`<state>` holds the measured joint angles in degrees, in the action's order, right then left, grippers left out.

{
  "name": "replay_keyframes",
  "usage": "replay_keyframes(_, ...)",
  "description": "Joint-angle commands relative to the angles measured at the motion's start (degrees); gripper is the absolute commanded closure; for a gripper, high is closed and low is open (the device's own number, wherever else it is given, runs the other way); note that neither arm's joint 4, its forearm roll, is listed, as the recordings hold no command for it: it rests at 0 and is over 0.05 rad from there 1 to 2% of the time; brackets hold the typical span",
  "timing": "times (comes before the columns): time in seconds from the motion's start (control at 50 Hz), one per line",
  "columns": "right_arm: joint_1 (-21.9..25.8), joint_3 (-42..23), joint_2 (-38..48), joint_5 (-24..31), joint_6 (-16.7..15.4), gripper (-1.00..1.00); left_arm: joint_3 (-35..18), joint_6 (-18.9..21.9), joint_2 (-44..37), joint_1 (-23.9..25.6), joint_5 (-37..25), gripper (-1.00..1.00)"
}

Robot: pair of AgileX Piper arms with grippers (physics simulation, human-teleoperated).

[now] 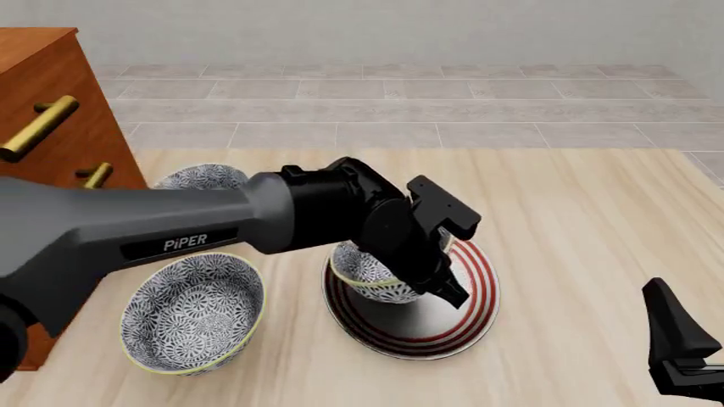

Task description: Put the bowl at the front on the plate.

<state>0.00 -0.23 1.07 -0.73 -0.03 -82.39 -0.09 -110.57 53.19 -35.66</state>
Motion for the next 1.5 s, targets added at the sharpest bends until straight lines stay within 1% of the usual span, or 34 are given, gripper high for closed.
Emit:
replay_keyframes(0.02,0.01,0.01,-0.27,0.23,0.0,-1.0,-0.08,-0.07,-0.35,0.06,0.06,-1.0)
replay_keyframes(0.4,-0.01,0.01,-0.27,0.23,0.01,-1.0,-0.63,-0.86,-0.22,0.61,-0.38,-1.0)
replay_keyframes(0.58,0.01,0.01,-0.27,0.23,0.01,-1.0,-1.24,-2.58,1.48,2.16,-2.4,-1.0)
replay_keyframes(0.64,0.01,0.01,-0.28,0.23,0.01,-1.0,-0.97,-2.56,2.37,2.35,-2.83,-1.0)
replay_keyframes(0.88,0.0,0.01,-0.28,0.23,0.0,-1.0,2.39,-0.91,8.54,0.95,-4.08,-1.0)
replay_keyframes(0.98,0.0,0.01,-0.26,0.23,0.0,-1.0,4.71,-0.13,12.33,-0.23,-4.5,-1.0)
replay_keyframes(1.02,0.01,0.01,-0.28,0.23,0.01,-1.0,5.07,-0.08,12.63,-0.22,-4.46,-1.0)
replay_keyframes(1.06,0.01,0.01,-0.26,0.23,-0.01,-1.0,6.88,0.65,14.49,-0.74,-4.37,-1.0)
replay_keyframes(1.12,0.0,0.01,-0.27,0.23,0.02,-1.0,6.0,-0.37,15.25,0.25,-5.19,-1.0)
replay_keyframes(1.18,0.0,0.01,-0.27,0.23,0.01,-1.0,7.66,0.28,17.44,-0.76,-5.17,-1.0)
replay_keyframes(1.28,0.0,0.01,-0.28,0.23,0.02,-1.0,10.06,0.44,20.8,-1.05,-4.81,-1.0)
replay_keyframes(1.4,0.01,0.01,-0.26,0.23,0.0,-1.0,11.46,0.42,24.92,-1.61,-6.03,-1.0)
replay_keyframes(1.5,0.01,0.01,-0.28,0.23,0.0,-1.0,14.55,1.49,29.34,-3.52,-6.69,-1.0)
